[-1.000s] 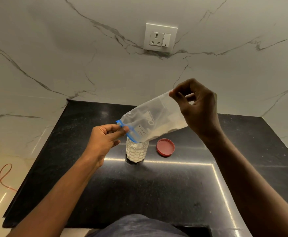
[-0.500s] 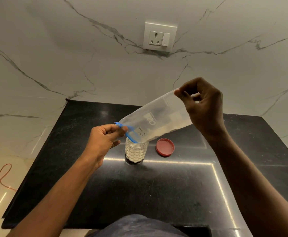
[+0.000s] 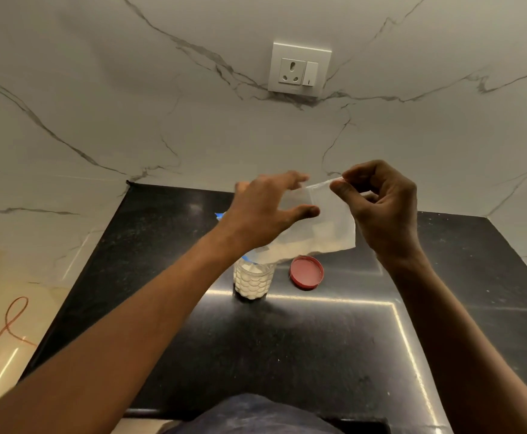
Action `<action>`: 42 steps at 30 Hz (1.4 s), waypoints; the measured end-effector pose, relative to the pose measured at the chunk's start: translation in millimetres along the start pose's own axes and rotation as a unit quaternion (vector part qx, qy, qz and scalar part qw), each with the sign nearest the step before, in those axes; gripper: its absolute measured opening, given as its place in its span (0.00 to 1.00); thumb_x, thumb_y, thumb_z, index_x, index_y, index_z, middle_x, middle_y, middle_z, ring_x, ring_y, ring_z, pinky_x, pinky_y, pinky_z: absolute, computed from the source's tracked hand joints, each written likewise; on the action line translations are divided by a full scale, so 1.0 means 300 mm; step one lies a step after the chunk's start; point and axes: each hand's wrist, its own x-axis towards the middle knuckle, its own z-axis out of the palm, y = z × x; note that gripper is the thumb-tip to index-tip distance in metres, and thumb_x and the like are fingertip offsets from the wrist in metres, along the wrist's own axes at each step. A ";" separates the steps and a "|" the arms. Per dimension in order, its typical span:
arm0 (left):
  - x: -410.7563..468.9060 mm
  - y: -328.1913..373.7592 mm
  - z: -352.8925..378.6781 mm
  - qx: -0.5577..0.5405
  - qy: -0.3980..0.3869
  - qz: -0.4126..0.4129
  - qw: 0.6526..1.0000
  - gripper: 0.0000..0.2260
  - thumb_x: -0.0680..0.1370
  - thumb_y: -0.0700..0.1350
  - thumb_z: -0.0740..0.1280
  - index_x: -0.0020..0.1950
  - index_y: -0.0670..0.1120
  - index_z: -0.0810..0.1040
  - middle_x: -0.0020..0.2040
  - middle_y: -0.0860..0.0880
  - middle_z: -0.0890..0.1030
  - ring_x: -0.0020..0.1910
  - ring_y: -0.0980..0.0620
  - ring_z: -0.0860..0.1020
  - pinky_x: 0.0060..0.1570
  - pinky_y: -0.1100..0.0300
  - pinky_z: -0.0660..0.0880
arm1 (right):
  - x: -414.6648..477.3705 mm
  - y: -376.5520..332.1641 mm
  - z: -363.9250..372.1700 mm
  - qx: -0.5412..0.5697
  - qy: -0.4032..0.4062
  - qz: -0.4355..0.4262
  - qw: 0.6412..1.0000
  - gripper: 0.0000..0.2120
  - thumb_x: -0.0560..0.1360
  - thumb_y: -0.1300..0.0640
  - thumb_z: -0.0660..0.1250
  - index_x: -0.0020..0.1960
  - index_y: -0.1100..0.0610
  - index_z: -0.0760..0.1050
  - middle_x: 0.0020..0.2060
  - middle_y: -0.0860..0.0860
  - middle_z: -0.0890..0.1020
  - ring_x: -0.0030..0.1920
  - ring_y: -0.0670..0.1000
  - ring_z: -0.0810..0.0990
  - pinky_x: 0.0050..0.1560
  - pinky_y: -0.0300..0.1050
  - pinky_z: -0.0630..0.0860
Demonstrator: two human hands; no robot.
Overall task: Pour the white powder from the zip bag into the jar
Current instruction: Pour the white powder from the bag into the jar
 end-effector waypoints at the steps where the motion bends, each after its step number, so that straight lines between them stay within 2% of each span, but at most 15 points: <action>1: 0.026 0.016 0.000 -0.020 -0.024 0.001 1.000 0.20 0.81 0.58 0.71 0.69 0.49 0.80 0.63 0.49 0.85 0.63 0.46 0.81 0.68 0.40 0.73 | 0.001 0.001 0.001 0.001 -0.007 0.000 1.000 0.09 0.77 0.58 0.77 0.53 0.55 0.80 0.44 0.44 0.85 0.44 0.43 0.85 0.40 0.38 0.80; 4: 0.061 0.023 0.008 -0.089 -0.028 -0.003 0.996 0.12 0.83 0.49 0.71 0.60 0.44 0.87 0.53 0.44 0.87 0.53 0.46 0.84 0.58 0.42 0.80 | -0.003 0.022 -0.018 0.021 -0.021 0.007 1.000 0.14 0.75 0.55 0.79 0.58 0.54 0.79 0.47 0.46 0.85 0.46 0.45 0.85 0.40 0.37 0.80; 6: 0.058 0.014 0.010 -0.108 -0.015 -0.002 0.994 0.10 0.83 0.48 0.71 0.56 0.44 0.88 0.49 0.44 0.88 0.49 0.45 0.85 0.55 0.41 0.81 | -0.019 0.060 -0.043 0.023 -0.027 0.028 0.999 0.23 0.72 0.50 0.81 0.63 0.49 0.76 0.53 0.46 0.84 0.52 0.45 0.85 0.45 0.38 0.82; 9: 0.055 0.005 0.010 -0.114 -0.014 0.000 0.993 0.09 0.82 0.48 0.72 0.54 0.45 0.89 0.48 0.44 0.88 0.48 0.44 0.85 0.53 0.42 0.81 | -0.075 0.146 -0.059 0.026 -0.106 0.128 0.986 0.33 0.69 0.48 0.83 0.68 0.43 0.71 0.64 0.44 0.80 0.62 0.45 0.81 0.55 0.42 0.82; 12: 0.060 0.013 0.012 -0.118 -0.026 0.006 0.993 0.08 0.82 0.48 0.72 0.56 0.46 0.89 0.50 0.47 0.88 0.49 0.48 0.85 0.54 0.47 0.83 | -0.142 0.234 -0.032 0.103 -0.165 0.201 0.960 0.24 0.71 0.51 0.79 0.64 0.52 0.77 0.59 0.48 0.84 0.60 0.52 0.84 0.55 0.47 0.85; 14: 0.062 0.013 0.010 -0.105 -0.031 0.015 0.994 0.09 0.82 0.49 0.72 0.57 0.47 0.88 0.52 0.49 0.88 0.51 0.50 0.85 0.56 0.47 0.83 | -0.163 0.269 -0.016 0.133 -0.132 0.222 0.957 0.16 0.72 0.51 0.76 0.57 0.55 0.81 0.52 0.51 0.87 0.55 0.55 0.87 0.56 0.50 0.85; 16: 0.050 -0.019 0.001 -0.098 -0.002 0.018 0.995 0.12 0.80 0.54 0.74 0.60 0.49 0.86 0.56 0.55 0.86 0.56 0.55 0.82 0.58 0.53 0.81 | -0.165 0.286 -0.010 0.160 -0.101 0.233 0.954 0.14 0.73 0.51 0.75 0.55 0.57 0.82 0.50 0.53 0.88 0.53 0.55 0.87 0.55 0.51 0.86; 18: 0.002 -0.085 -0.017 -0.104 0.084 -0.019 0.991 0.21 0.75 0.61 0.77 0.64 0.54 0.81 0.62 0.60 0.79 0.62 0.61 0.76 0.59 0.64 0.74 | -0.162 0.291 -0.004 0.176 -0.089 0.239 0.951 0.15 0.73 0.51 0.76 0.55 0.59 0.83 0.50 0.54 0.88 0.53 0.56 0.87 0.53 0.48 0.86; 21: -0.133 -0.217 -0.022 -0.184 0.234 -0.147 0.943 0.30 0.67 0.67 0.80 0.64 0.60 0.74 0.65 0.56 0.76 0.61 0.62 0.75 0.56 0.66 0.72 | -0.170 0.289 0.006 0.193 -0.076 0.249 0.946 0.15 0.72 0.52 0.76 0.54 0.60 0.83 0.50 0.56 0.88 0.53 0.56 0.88 0.51 0.45 0.85; 25: -0.272 -0.290 0.060 -0.344 0.160 -0.263 0.887 0.31 0.65 0.60 0.82 0.63 0.53 0.76 0.54 0.50 0.86 0.53 0.56 0.85 0.53 0.61 0.80 | -0.178 0.298 0.009 0.201 -0.056 0.256 0.944 0.15 0.71 0.53 0.77 0.53 0.61 0.82 0.50 0.60 0.87 0.51 0.56 0.87 0.49 0.45 0.86; 27: -0.287 -0.295 0.100 -0.391 0.124 -0.266 0.872 0.25 0.67 0.55 0.81 0.61 0.52 0.79 0.50 0.50 0.90 0.51 0.57 0.88 0.52 0.61 0.80 | -0.173 0.297 0.015 0.198 -0.053 0.254 0.945 0.16 0.71 0.54 0.77 0.52 0.63 0.81 0.50 0.64 0.85 0.49 0.57 0.85 0.51 0.50 0.86; 30: -0.279 -0.301 0.128 -0.412 0.141 -0.239 0.868 0.13 0.75 0.45 0.78 0.58 0.48 0.81 0.48 0.50 0.91 0.50 0.54 0.89 0.52 0.61 0.84 | -0.160 0.279 0.030 0.184 -0.059 0.237 0.952 0.19 0.70 0.53 0.78 0.52 0.66 0.80 0.48 0.66 0.84 0.48 0.58 0.84 0.52 0.53 0.84; 34: -0.286 -0.321 0.133 -0.418 0.179 -0.220 0.863 0.10 0.78 0.37 0.76 0.55 0.48 0.81 0.49 0.51 0.90 0.49 0.53 0.89 0.48 0.65 0.83 | -0.132 0.232 0.039 0.139 -0.071 0.186 0.970 0.14 0.72 0.51 0.77 0.49 0.61 0.80 0.45 0.58 0.85 0.46 0.58 0.85 0.47 0.50 0.87; 38: -0.301 -0.341 0.145 -0.440 0.189 -0.225 0.848 0.10 0.78 0.36 0.75 0.56 0.48 0.82 0.51 0.51 0.90 0.52 0.53 0.89 0.46 0.65 0.83 | -0.124 0.205 0.062 0.090 -0.060 0.129 0.986 0.08 0.76 0.58 0.77 0.49 0.62 0.80 0.44 0.60 0.84 0.47 0.65 0.83 0.48 0.60 0.84; 42: -0.298 -0.354 0.156 -0.443 0.195 -0.237 0.842 0.10 0.78 0.37 0.75 0.57 0.48 0.82 0.52 0.51 0.90 0.53 0.54 0.88 0.47 0.66 0.83 | -0.113 0.179 0.077 0.059 -0.058 0.102 0.991 0.06 0.77 0.57 0.77 0.44 0.52 0.80 0.39 0.51 0.83 0.42 0.58 0.82 0.45 0.58 0.82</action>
